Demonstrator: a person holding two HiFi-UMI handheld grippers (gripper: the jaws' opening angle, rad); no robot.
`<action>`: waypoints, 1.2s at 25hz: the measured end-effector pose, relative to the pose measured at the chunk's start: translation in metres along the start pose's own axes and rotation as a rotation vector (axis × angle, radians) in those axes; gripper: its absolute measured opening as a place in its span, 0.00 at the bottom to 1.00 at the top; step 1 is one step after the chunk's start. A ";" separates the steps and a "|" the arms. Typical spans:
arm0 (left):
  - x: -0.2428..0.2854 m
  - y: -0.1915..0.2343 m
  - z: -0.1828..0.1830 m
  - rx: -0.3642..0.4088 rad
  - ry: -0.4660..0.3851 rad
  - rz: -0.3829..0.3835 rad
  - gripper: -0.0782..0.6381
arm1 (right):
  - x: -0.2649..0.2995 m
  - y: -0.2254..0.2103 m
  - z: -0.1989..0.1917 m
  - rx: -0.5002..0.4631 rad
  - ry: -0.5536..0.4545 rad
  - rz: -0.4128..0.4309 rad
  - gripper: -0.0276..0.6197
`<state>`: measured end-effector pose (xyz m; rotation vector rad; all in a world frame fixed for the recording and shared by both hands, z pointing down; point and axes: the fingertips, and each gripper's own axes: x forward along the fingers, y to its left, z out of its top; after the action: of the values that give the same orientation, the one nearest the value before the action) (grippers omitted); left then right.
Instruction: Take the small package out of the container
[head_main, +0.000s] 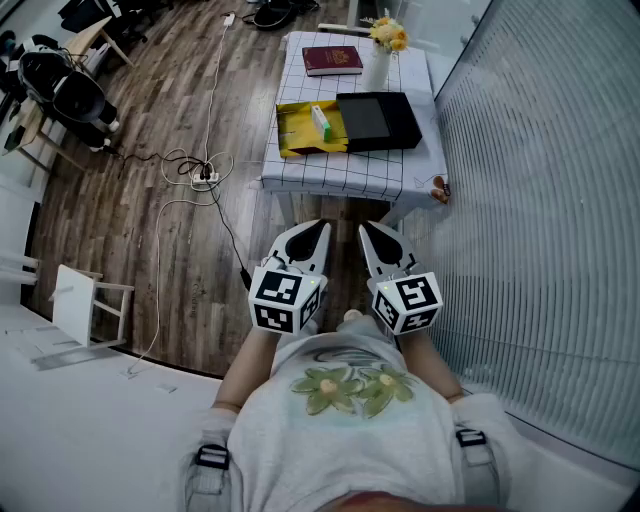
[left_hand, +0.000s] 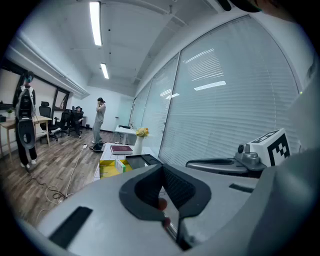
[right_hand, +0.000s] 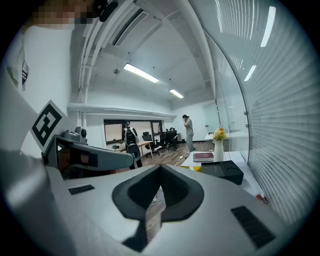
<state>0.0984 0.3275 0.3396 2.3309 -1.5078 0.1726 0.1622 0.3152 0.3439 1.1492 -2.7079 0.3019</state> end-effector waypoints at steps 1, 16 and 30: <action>-0.002 0.004 0.000 0.001 0.003 -0.009 0.12 | 0.003 0.006 0.000 -0.001 -0.001 0.001 0.05; -0.021 0.059 -0.003 -0.017 0.013 -0.062 0.12 | 0.045 0.040 -0.003 0.024 -0.003 -0.056 0.05; 0.083 0.138 0.041 0.010 0.033 0.003 0.12 | 0.161 -0.052 0.032 -0.003 -0.019 -0.014 0.05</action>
<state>0.0057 0.1907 0.3571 2.3219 -1.4985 0.2184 0.0870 0.1615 0.3590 1.1764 -2.7143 0.2861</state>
